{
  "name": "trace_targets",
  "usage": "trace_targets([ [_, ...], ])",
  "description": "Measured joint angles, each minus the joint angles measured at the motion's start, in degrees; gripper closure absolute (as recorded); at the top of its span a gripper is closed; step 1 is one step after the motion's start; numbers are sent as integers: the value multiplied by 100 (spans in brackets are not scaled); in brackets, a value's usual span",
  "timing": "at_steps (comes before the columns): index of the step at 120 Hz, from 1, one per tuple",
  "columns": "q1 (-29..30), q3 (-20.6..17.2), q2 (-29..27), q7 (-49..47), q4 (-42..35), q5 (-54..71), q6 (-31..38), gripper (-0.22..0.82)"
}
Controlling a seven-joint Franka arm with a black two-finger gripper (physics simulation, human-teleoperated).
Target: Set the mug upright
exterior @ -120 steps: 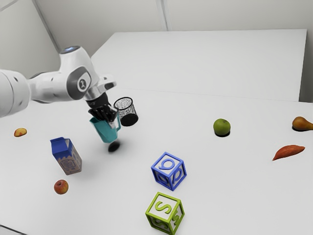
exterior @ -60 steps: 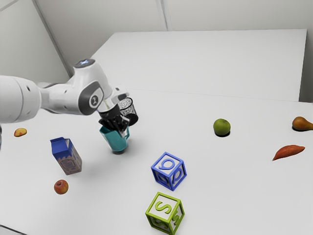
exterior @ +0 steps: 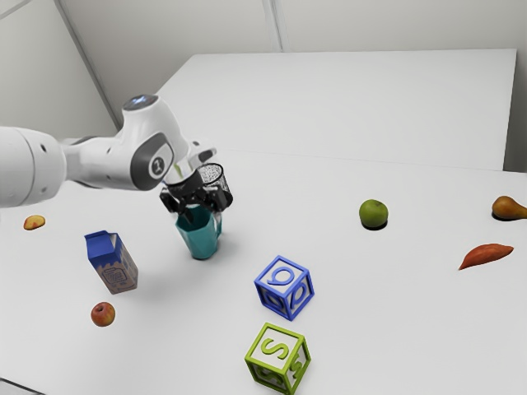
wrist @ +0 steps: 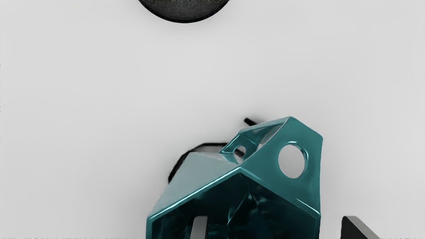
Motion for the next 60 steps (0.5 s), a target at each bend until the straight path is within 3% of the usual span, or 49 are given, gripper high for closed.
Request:
trace_targets([
  [32, -341, 8, -423, -112, 251, 108, -287, 6],
  [60, -437, 34, -598, -54, 1106, 470, -1170, 2],
])
